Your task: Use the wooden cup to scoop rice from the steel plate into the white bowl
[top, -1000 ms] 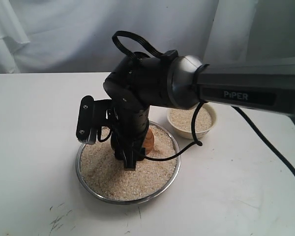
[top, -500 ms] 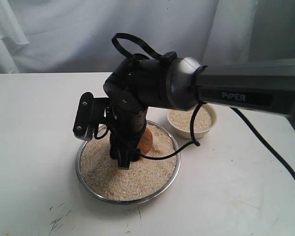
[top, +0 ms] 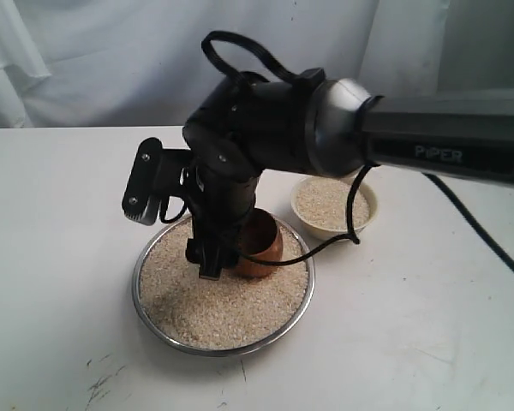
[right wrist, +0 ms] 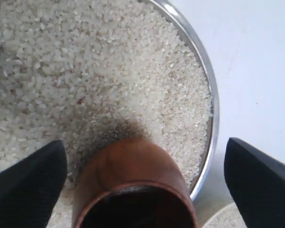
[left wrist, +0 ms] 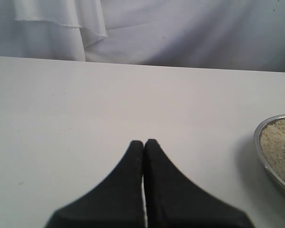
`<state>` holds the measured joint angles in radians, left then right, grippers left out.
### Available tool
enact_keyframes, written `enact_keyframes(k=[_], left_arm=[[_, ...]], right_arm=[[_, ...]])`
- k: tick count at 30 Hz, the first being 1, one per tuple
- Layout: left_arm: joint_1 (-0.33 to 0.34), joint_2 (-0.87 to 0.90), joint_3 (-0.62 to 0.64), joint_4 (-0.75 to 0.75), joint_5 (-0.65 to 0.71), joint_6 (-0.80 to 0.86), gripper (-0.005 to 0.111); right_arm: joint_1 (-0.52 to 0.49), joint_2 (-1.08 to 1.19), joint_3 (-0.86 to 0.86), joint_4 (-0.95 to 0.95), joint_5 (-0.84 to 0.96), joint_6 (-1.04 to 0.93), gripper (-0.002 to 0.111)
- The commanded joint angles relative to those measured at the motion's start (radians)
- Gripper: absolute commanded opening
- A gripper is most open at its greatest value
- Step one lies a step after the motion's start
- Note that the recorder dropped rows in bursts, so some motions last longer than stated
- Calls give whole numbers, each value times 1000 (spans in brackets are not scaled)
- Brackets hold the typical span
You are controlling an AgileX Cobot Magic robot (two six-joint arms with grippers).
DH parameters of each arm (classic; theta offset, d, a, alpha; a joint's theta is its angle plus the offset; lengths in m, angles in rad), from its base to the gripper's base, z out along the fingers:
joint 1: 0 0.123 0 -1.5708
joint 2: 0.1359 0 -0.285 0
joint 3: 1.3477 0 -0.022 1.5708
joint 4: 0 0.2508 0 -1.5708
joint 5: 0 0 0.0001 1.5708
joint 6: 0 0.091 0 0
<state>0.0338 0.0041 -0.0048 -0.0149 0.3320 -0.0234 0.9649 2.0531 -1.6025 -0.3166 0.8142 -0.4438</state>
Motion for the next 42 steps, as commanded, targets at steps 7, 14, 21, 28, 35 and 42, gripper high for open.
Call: enact_keyframes(k=[7, 14, 21, 28, 35, 42], left_arm=[[-3, -4, 5, 1, -13, 0, 0], [-3, -4, 5, 1, -13, 0, 0], [-3, -4, 5, 1, -13, 0, 0], [-3, -4, 5, 1, -13, 0, 0], [-3, -4, 5, 1, -13, 0, 0], [-3, -4, 5, 1, -13, 0, 0]], right_arm=[[-20, -223, 1, -101, 165, 110, 49], [-72, -223, 137, -131, 166, 164, 7], [-113, -223, 268, -105, 12, 207, 0], [-117, -184, 279, -70, -69, 222, 0], [-105, -159, 279, -51, -147, 227, 0], [-86, -140, 277, -49, -211, 227, 0]])
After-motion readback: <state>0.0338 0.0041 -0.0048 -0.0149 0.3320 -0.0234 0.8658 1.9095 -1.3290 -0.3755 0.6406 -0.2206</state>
